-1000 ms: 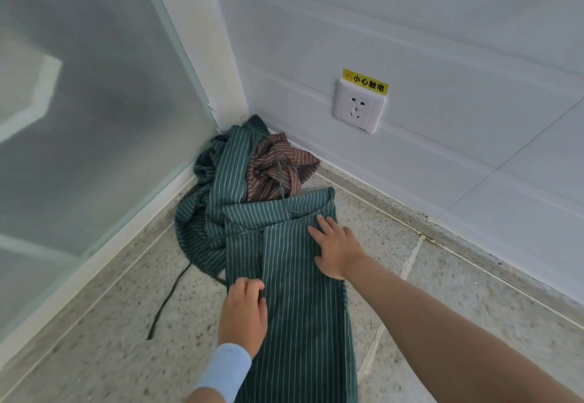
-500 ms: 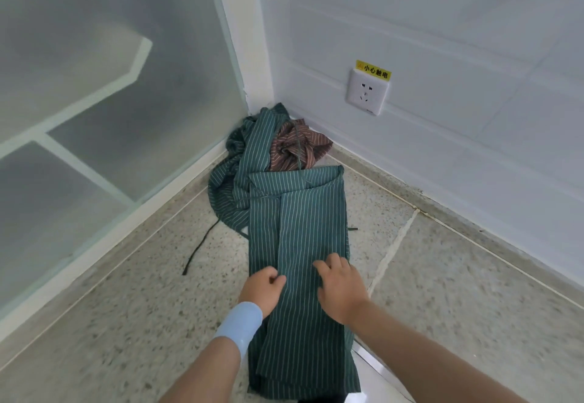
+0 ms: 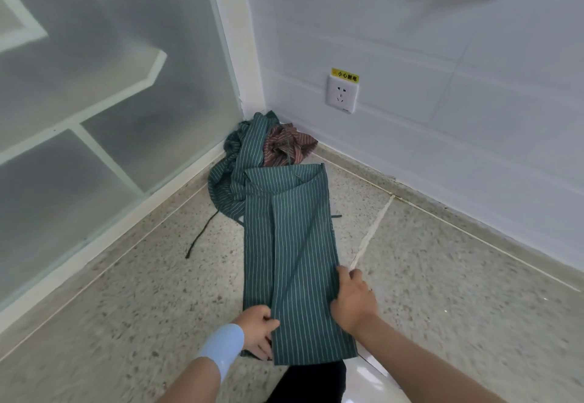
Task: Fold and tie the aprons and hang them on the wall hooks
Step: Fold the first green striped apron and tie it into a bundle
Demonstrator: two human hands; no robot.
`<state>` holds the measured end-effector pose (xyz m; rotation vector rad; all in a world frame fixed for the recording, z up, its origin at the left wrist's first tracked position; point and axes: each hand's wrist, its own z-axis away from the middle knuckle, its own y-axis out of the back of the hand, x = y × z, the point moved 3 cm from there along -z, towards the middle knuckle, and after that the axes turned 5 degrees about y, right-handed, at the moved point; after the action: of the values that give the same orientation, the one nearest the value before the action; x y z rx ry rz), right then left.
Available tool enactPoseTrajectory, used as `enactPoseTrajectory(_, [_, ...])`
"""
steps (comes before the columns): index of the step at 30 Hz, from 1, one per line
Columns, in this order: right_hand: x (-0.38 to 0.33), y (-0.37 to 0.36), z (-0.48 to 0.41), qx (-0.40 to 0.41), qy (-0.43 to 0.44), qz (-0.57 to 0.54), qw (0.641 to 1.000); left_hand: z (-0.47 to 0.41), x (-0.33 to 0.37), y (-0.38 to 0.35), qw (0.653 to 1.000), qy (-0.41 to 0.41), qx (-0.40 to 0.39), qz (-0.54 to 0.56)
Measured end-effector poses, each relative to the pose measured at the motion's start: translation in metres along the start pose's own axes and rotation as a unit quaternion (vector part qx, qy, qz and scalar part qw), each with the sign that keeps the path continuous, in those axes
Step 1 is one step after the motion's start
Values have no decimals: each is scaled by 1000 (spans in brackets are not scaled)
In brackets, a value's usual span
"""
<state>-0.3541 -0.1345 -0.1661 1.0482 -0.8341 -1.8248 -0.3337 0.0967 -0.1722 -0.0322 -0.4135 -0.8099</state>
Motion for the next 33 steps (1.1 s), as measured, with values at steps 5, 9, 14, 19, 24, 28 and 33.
enactPoseTrajectory(5, [16,-10,15,-41,-108,-118,986,4,-8,-19,994,-15,23,-104])
enactPoseTrajectory(9, [27,-14,25,-43,-107,-82,990,0,-10,-22,959,-56,142,-239])
enactPoseTrajectory(14, [24,-27,39,-61,-128,-73,987,19,7,-23,820,-302,328,-358])
enactPoseTrajectory(19, [16,-41,35,-121,-116,-155,974,-11,-11,-20,814,-141,207,-524])
enactPoseTrajectory(24, [22,-42,39,-43,-121,-312,941,-4,-20,-11,836,-129,223,-484])
enactPoseTrajectory(28, [7,-23,41,22,-87,-481,872,17,-2,-30,864,-248,196,-392])
enactPoseTrajectory(33, [-22,14,37,-3,-15,-614,789,24,15,-51,854,-265,244,-377])
